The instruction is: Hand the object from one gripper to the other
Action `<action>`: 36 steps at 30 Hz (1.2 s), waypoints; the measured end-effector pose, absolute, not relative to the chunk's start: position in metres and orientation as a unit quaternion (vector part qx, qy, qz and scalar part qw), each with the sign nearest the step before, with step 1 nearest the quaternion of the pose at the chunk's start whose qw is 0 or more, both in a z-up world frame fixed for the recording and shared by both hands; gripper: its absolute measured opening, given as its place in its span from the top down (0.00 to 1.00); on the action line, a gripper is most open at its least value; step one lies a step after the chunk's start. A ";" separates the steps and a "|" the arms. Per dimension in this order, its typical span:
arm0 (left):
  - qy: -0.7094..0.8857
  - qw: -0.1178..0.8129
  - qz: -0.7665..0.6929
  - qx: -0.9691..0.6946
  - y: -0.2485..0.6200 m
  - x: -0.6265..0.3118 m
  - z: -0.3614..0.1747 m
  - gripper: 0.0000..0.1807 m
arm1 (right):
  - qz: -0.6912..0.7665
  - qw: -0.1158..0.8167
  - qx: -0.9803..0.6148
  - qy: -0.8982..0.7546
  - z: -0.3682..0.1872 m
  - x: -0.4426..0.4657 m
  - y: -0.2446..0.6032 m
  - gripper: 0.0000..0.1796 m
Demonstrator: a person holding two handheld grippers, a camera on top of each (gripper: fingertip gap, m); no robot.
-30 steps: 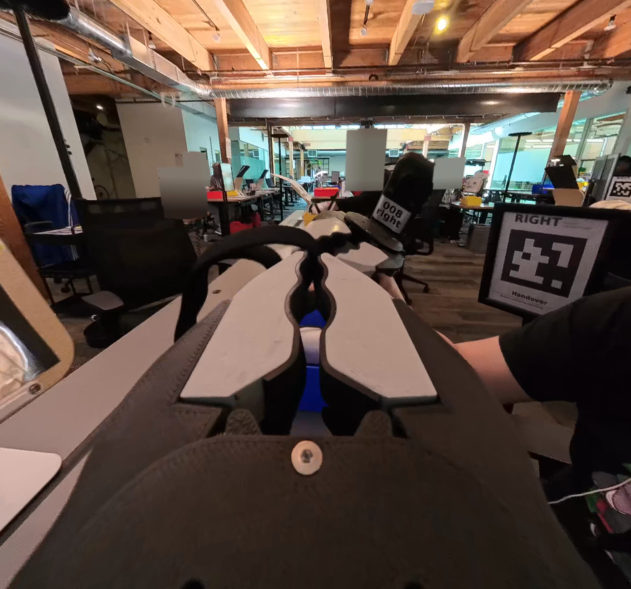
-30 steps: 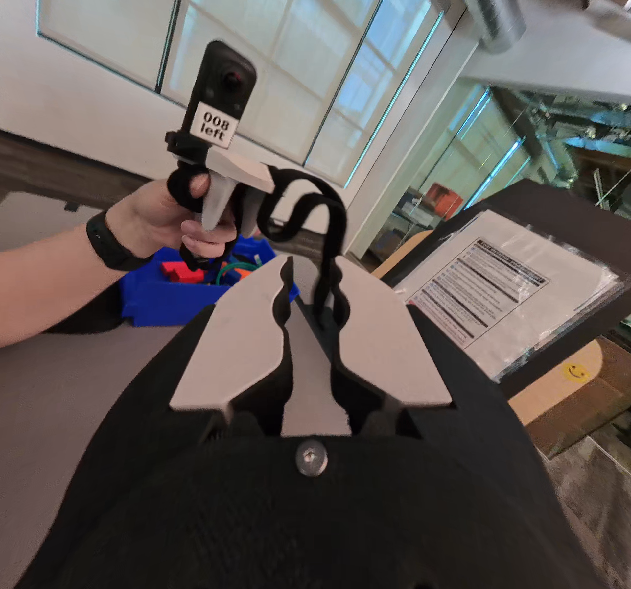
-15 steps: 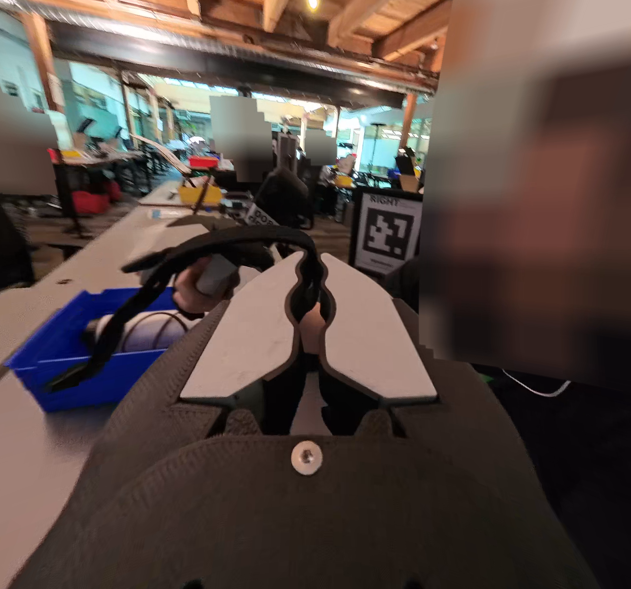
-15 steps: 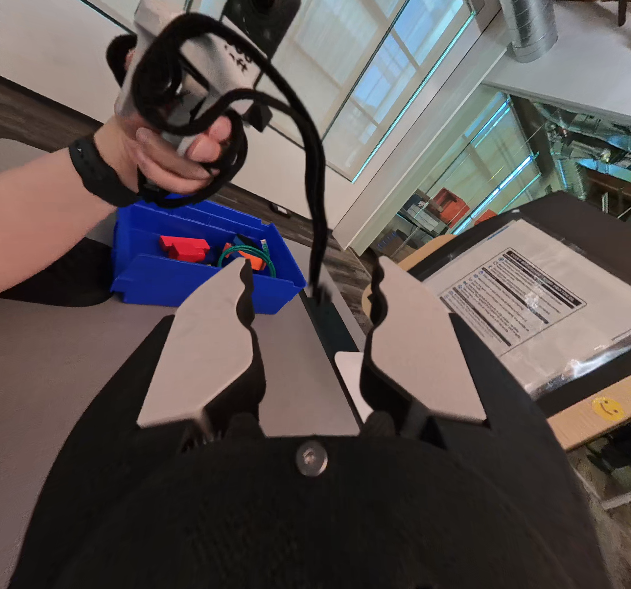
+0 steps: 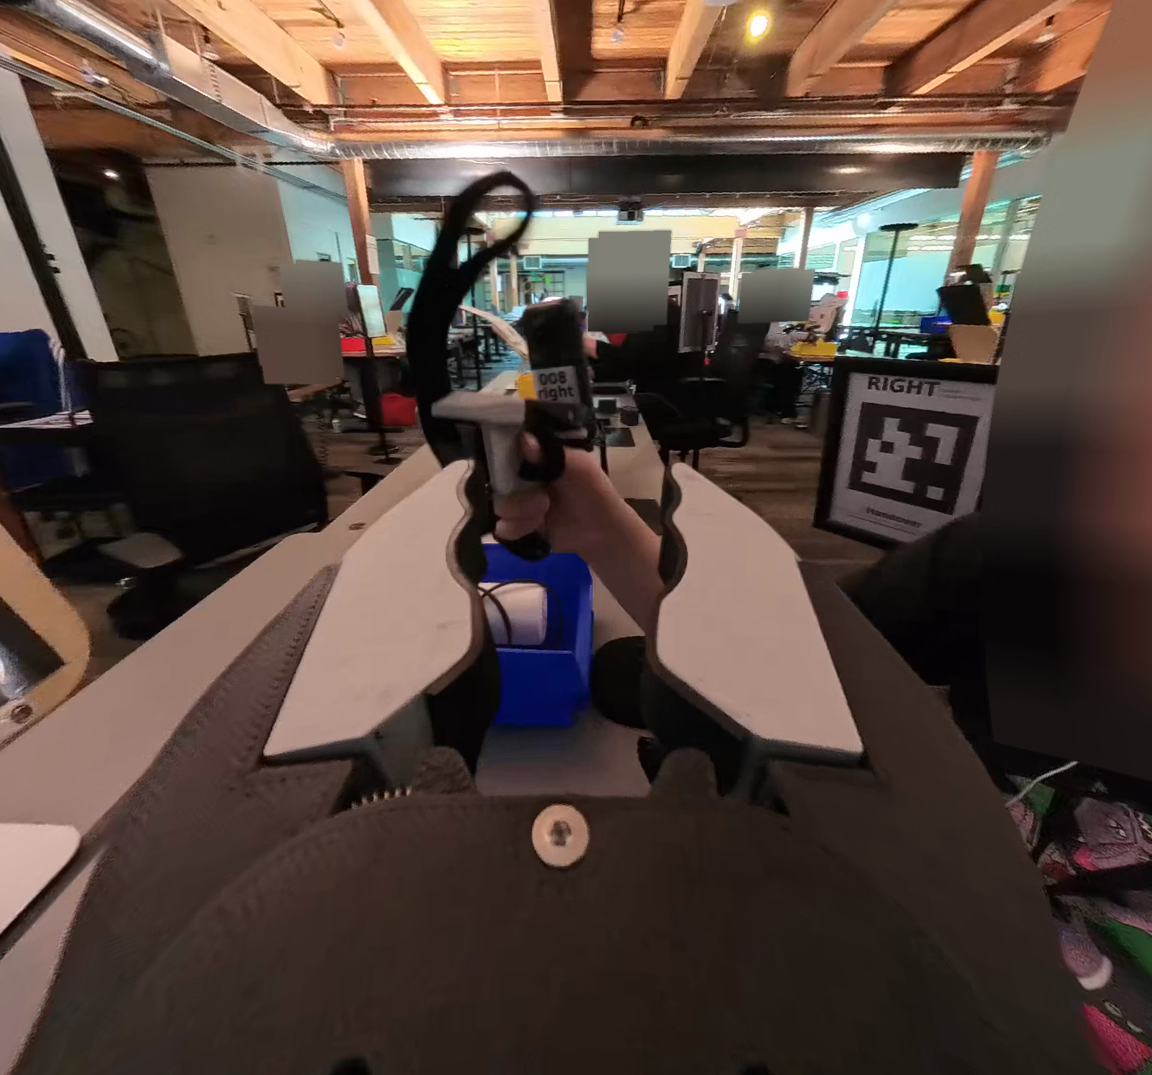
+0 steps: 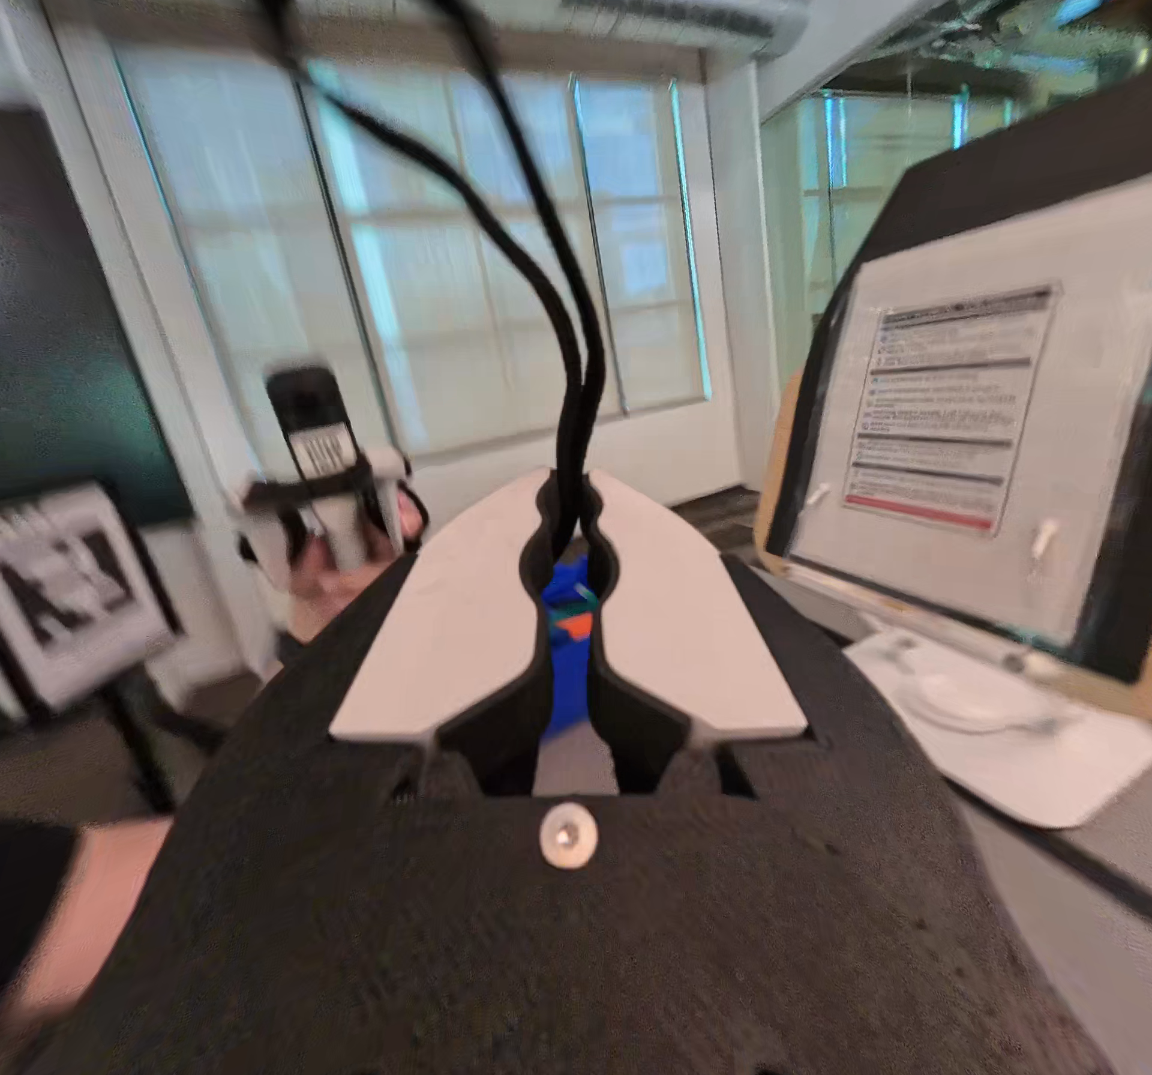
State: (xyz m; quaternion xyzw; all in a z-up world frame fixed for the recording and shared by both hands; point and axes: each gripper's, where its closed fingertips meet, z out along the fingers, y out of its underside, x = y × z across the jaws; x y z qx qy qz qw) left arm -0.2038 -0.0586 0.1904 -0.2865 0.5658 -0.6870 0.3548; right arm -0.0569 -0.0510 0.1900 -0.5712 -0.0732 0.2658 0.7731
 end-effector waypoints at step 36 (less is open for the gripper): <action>0.519 0.683 -0.244 -0.453 0.081 -0.158 0.152 0.98 | -0.092 0.719 -0.642 -0.249 0.148 -0.065 -0.029 0.73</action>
